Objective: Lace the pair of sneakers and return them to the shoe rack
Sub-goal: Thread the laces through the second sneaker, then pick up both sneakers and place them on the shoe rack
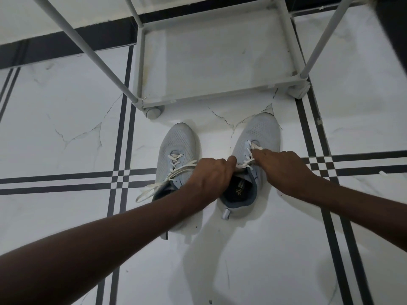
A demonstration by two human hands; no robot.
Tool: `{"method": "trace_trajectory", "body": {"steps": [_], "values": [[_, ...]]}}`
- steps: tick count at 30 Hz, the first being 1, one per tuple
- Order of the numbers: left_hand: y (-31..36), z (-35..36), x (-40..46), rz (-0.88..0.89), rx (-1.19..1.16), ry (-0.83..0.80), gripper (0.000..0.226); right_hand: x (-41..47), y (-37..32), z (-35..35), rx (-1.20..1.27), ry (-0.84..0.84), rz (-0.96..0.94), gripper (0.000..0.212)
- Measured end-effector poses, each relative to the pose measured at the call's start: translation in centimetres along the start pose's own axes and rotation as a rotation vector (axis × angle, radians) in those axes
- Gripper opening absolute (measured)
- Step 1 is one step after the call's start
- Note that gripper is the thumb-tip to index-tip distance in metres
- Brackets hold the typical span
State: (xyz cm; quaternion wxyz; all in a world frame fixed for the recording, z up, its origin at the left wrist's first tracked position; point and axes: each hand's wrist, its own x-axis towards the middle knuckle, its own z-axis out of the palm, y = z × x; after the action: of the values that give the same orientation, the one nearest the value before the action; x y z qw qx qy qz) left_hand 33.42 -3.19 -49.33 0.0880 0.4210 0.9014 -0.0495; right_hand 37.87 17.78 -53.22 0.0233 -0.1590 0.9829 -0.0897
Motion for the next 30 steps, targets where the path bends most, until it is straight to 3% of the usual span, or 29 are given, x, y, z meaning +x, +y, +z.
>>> {"method": "trace_trajectory", "body": {"steps": [4, 11, 15, 17, 19, 20, 22, 23, 25, 26, 28, 30], "values": [[-1.2, 0.1, -0.1, 0.033, -0.081, -0.037, 0.025, -0.5, 1.5, -0.3, -0.094, -0.066, -0.082, 0.012], [-1.3, 0.1, -0.8, 0.019, -0.189, -0.052, 0.027, -0.2, 1.7, -0.1, -0.058, -0.087, -0.075, 0.010], [-1.3, 0.2, -1.2, -0.002, -0.180, -0.046, 0.026, -0.3, 0.8, 0.3, -0.052, -0.043, -0.019, 0.016], [-1.2, 0.0, -1.6, -0.036, -0.182, 0.030, 0.038, -0.4, 0.1, 0.1, -0.119, 0.013, 0.014, 0.019], [-2.0, -0.9, -2.1, -0.114, -0.219, 0.108, 0.053, -1.0, -1.3, -1.3, -0.098, 0.093, 0.106, 0.038], [-2.9, -1.3, -2.3, -0.167, -0.245, 0.126, 0.058, -1.7, -2.3, -2.1, -0.022, 0.165, 0.153, 0.040], [-5.3, -1.9, -3.1, -0.277, -0.280, 0.129, 0.067, -3.6, -4.8, -2.9, 0.250, 0.253, 0.330, 0.024], [-6.8, -2.0, -3.7, -0.333, -0.286, 0.100, 0.077, -4.4, -5.9, -3.1, 0.455, 0.205, 0.489, 0.022], [-9.3, -2.2, -5.5, -0.443, -0.316, -0.051, 0.107, -4.9, -7.0, -2.2, 0.919, -0.069, 0.925, 0.048], [-10.1, -2.2, -6.6, -0.502, -0.399, -0.166, 0.121, -4.9, -7.0, -1.6, 1.059, -0.211, 1.050, 0.062], [-10.9, -1.8, -8.5, -0.609, -0.665, -0.383, 0.125, -4.2, -6.6, -0.8, 1.117, -0.321, 1.020, 0.080], [-10.7, -0.5, -10.2, -0.646, -0.764, -0.471, 0.091, -3.4, -6.2, -0.7, 1.070, -0.312, 0.977, 0.073]]}}
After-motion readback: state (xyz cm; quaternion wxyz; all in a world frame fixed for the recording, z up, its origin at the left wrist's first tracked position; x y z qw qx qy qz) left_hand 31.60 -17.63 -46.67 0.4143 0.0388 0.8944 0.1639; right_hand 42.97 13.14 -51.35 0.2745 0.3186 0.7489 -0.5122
